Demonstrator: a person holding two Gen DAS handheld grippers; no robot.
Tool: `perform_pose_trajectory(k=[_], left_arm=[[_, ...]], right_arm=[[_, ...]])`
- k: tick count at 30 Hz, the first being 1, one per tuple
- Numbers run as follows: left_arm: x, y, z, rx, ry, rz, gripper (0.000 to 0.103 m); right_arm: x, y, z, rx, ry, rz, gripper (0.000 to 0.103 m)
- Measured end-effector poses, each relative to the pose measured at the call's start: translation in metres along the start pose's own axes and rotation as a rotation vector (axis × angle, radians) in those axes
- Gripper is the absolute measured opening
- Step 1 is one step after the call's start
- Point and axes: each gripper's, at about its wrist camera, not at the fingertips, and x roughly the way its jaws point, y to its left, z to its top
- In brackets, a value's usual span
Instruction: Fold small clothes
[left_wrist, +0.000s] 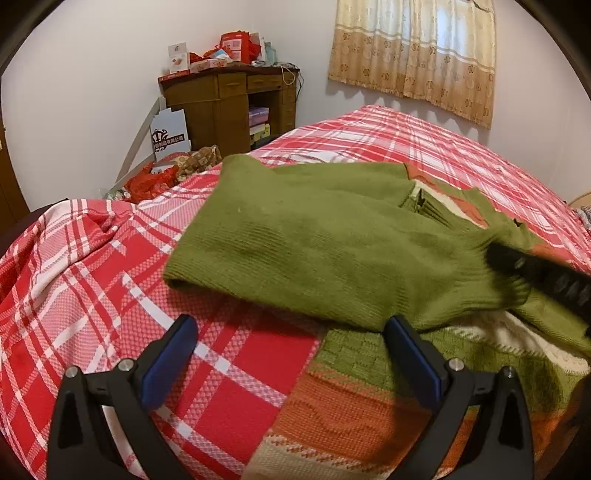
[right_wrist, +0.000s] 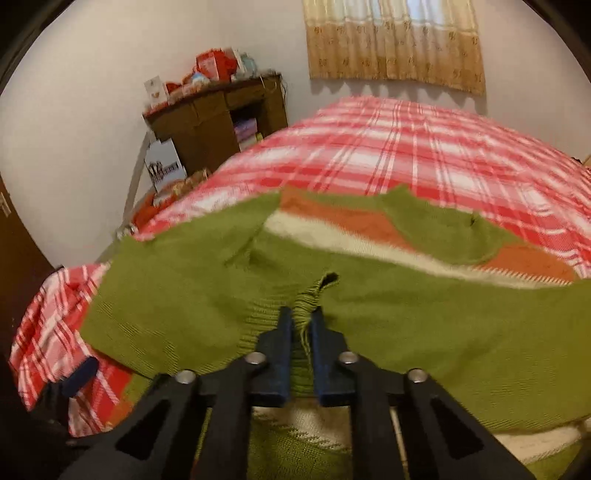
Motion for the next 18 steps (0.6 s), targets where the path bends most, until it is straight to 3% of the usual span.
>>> perform_pose_trajectory(k=[2,8,11,18], left_arm=[[0.000,0.000,0.000,0.001,0.000,0.002,0.103],[0.002,0.001,0.001,0.007,0.006,0.009,0.103],[0.002,0.001,0.001,0.008,0.006,0.010,0.103],[0.003,0.002,0.002,0.006,0.006,0.006,0.103]], right_arm=[[-0.013,-0.001,0.009,0.002,-0.043,0.004,0.003],[-0.044,-0.018,0.037,0.028,-0.138,-0.016,0.003],[-0.052,-0.034,0.043,0.072,-0.139,-0.001,0.003],[-0.074,-0.076,0.035,0.122,-0.186,-0.145,0.003]])
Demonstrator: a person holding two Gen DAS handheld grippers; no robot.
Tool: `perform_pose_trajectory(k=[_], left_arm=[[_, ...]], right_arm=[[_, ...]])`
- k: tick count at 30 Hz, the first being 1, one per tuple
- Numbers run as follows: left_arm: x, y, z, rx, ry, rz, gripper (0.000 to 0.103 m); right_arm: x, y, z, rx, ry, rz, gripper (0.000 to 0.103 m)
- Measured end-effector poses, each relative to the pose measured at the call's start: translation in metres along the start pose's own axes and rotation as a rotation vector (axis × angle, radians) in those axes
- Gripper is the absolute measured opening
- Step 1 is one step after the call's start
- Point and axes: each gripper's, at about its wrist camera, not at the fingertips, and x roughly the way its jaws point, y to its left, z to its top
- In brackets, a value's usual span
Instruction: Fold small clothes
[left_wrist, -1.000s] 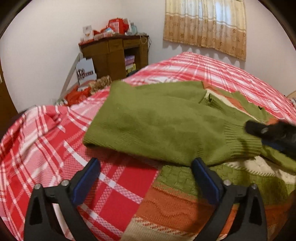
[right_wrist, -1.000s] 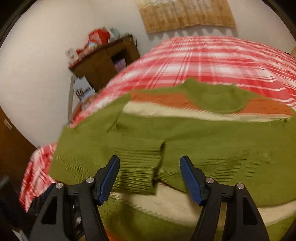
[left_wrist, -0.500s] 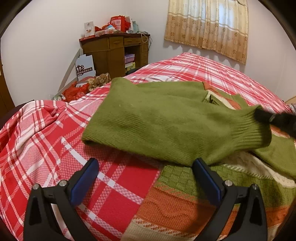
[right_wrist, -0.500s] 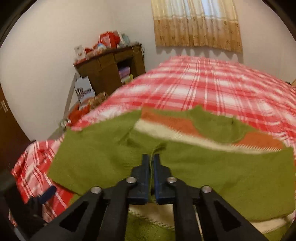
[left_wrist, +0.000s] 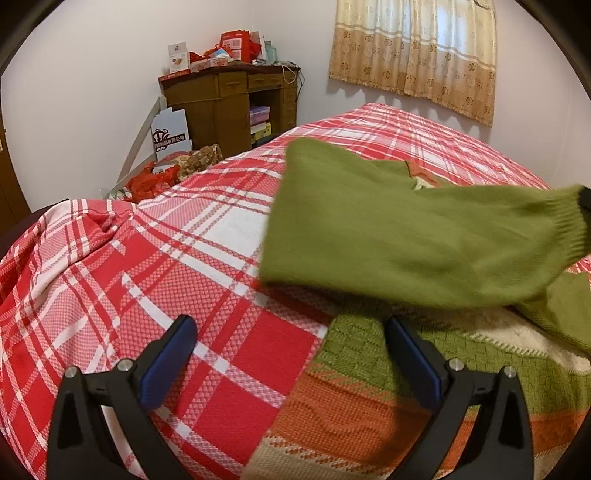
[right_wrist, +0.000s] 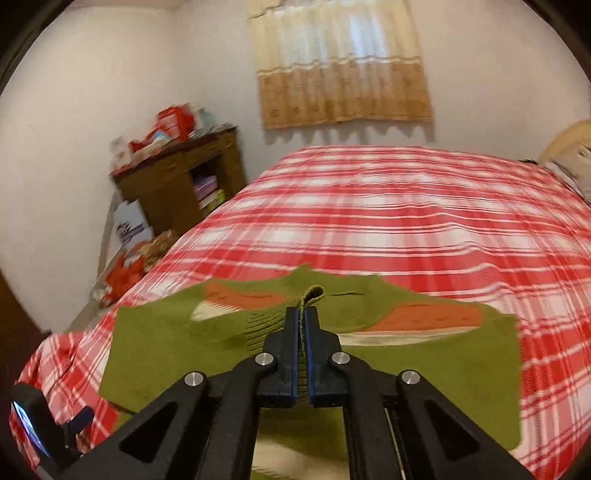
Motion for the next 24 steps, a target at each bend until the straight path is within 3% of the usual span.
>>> perform_pose_trajectory(k=[7,12,24], left_arm=[[0.001,0.000,0.000,-0.001,0.001,0.002,0.103],[0.002,0.000,0.000,-0.001,0.003,0.010,0.103],[0.004,-0.005,0.004,0.016,0.019,0.024,0.103]], right_arm=[[-0.039,-0.056,0.008,0.021,-0.089,-0.156,0.003],[-0.058,-0.090,0.005,0.049,-0.105,-0.224,0.002],[-0.015,-0.147,-0.057,0.154,0.089,-0.283,0.004]])
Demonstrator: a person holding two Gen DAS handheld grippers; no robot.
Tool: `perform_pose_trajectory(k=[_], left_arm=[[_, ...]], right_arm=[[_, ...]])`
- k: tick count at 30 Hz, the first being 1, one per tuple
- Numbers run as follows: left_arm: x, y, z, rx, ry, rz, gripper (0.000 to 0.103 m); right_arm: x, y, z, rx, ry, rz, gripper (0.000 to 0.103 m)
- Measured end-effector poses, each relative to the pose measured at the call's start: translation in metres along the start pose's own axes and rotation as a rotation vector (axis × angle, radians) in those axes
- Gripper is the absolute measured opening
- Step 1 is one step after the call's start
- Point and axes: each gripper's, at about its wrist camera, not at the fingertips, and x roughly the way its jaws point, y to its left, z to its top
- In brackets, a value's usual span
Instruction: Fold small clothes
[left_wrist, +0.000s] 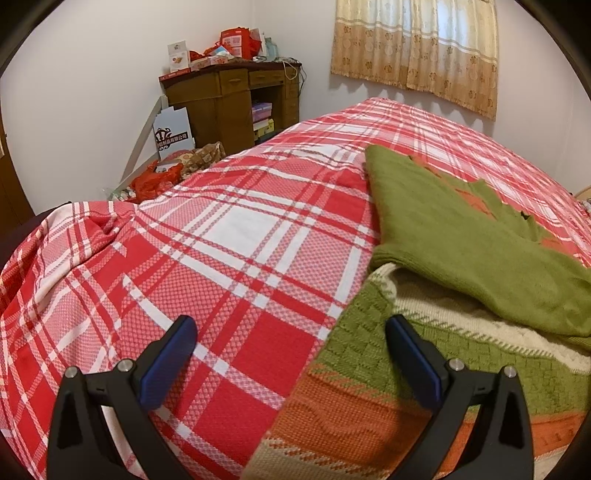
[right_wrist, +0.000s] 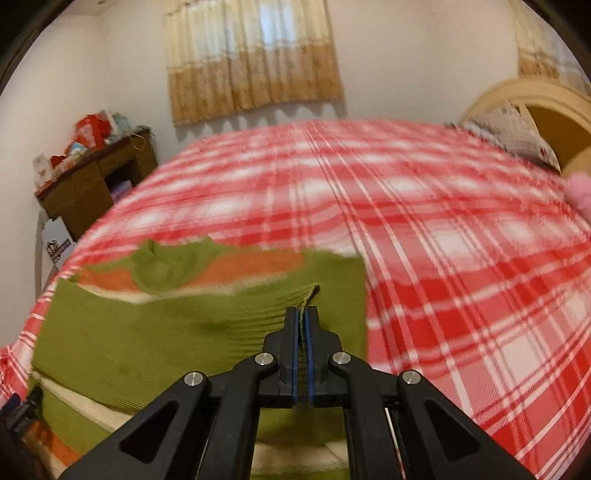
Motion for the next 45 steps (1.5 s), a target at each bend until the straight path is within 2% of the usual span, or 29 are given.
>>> perform_pose_trajectory(k=[1,4,6,8,10,11,14,18,20,22,24,26,27,29,32,37,41,45], left_arm=[[0.000,0.000,0.000,-0.001,0.000,-0.001,0.103],[0.000,0.000,0.000,-0.001,-0.002,-0.002,0.103],[0.000,0.001,0.000,-0.002,-0.002,-0.003,0.103],[0.000,0.000,0.001,0.003,0.001,0.002,0.103],[-0.005,-0.002,0.002,0.017,0.004,0.025,0.103],[-0.009,-0.003,0.003,0.023,-0.005,0.025,0.103],[-0.031,-0.014,0.011,0.058,-0.080,0.012,0.103],[-0.043,-0.035,0.030,0.132,-0.182,0.047,0.103],[-0.032,-0.037,0.041,0.110,-0.164,0.061,0.103],[-0.011,-0.037,0.049,0.080,-0.105,0.073,0.103],[0.012,-0.038,0.050,0.086,-0.027,0.129,0.103],[0.029,-0.040,0.044,0.117,0.014,0.143,0.103],[0.032,-0.040,0.040,0.128,0.008,0.142,0.103],[0.027,-0.042,0.037,0.137,-0.017,0.148,0.103],[0.024,-0.047,0.034,0.168,-0.026,0.171,0.103],[0.005,-0.048,0.029,0.219,-0.042,0.147,0.103],[-0.010,-0.045,0.022,0.248,-0.030,0.089,0.103],[-0.027,-0.043,0.012,0.275,-0.031,0.031,0.103]], right_arm=[[0.003,-0.006,-0.003,0.010,0.016,-0.022,0.004],[0.005,-0.041,-0.015,0.075,0.060,-0.174,0.004],[-0.004,-0.067,-0.020,0.171,0.064,-0.201,0.004],[-0.017,-0.080,-0.022,0.227,0.034,-0.165,0.004],[-0.028,-0.076,-0.020,0.200,0.010,-0.149,0.004],[-0.033,-0.068,-0.017,0.169,-0.003,-0.114,0.004],[-0.035,-0.041,-0.009,0.098,-0.008,-0.033,0.004],[-0.024,0.000,0.000,0.014,0.001,0.052,0.004],[-0.013,0.019,0.002,-0.036,0.012,0.073,0.004],[-0.003,0.032,0.000,-0.065,0.041,0.095,0.004],[0.011,0.035,-0.004,-0.088,0.082,0.069,0.004],[0.029,0.031,-0.013,-0.112,0.130,0.026,0.004],[0.028,0.027,-0.017,-0.102,0.101,0.055,0.004],[0.028,0.017,-0.015,-0.046,0.106,0.096,0.004],[0.027,0.014,-0.016,-0.027,0.100,0.108,0.004],[0.022,0.019,-0.019,-0.065,0.098,0.065,0.004],[-0.001,0.020,-0.026,-0.082,0.109,-0.024,0.004],[-0.054,0.014,-0.046,-0.137,0.056,0.018,0.004]])
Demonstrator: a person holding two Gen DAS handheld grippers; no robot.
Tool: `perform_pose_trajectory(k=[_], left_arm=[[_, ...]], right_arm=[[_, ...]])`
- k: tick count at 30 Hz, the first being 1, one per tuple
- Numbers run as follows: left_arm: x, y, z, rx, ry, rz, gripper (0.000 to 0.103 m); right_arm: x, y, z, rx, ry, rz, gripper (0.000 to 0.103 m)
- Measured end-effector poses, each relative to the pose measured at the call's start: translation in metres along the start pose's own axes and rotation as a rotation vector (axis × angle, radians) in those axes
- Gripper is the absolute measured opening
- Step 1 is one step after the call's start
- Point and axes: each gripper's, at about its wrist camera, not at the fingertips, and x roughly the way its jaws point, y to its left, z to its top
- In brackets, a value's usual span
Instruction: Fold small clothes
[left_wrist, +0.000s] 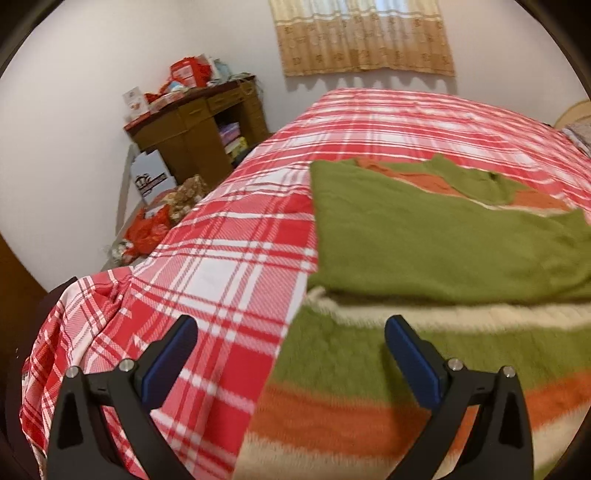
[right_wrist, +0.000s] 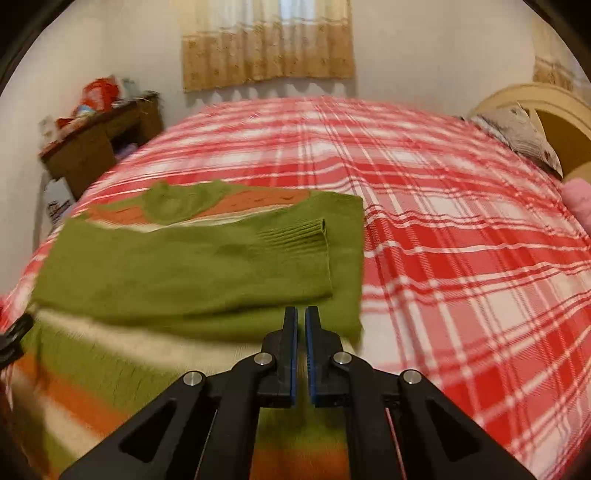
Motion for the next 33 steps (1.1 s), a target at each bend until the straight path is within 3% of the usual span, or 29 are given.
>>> perform_pose_trajectory(k=[6,11,22,23,24,26,31,33], left_arm=[[-0.033,0.004,-0.025,0.090,-0.062,-0.029,0.103],[-0.055,0.013,-0.049,0.124,-0.083,-0.097,0.103],[-0.080,0.016,-0.073,0.157,-0.107,-0.114,0.103],[-0.082,0.019,-0.075,0.160,-0.113,-0.110,0.103],[-0.085,0.020,-0.076,0.162,-0.119,-0.106,0.103],[-0.090,0.023,-0.079,0.159,-0.129,-0.102,0.103],[-0.099,0.028,-0.086,0.155,-0.142,-0.104,0.103],[-0.101,0.031,-0.088,0.155,-0.149,-0.104,0.103]], right_arm=[[-0.068,-0.036,-0.042,0.006,-0.030,0.043,0.004],[-0.108,-0.071,-0.087,0.074,0.015,0.088,0.004],[-0.136,-0.068,-0.168,0.059,0.162,0.253,0.008],[-0.140,-0.067,-0.172,0.064,0.164,0.267,0.019],[-0.143,-0.066,-0.176,0.066,0.163,0.277,0.041],[-0.151,-0.063,-0.184,0.061,0.150,0.273,0.070],[-0.164,-0.050,-0.201,0.006,0.151,0.269,0.070],[-0.164,-0.046,-0.206,0.000,0.161,0.280,0.064]])
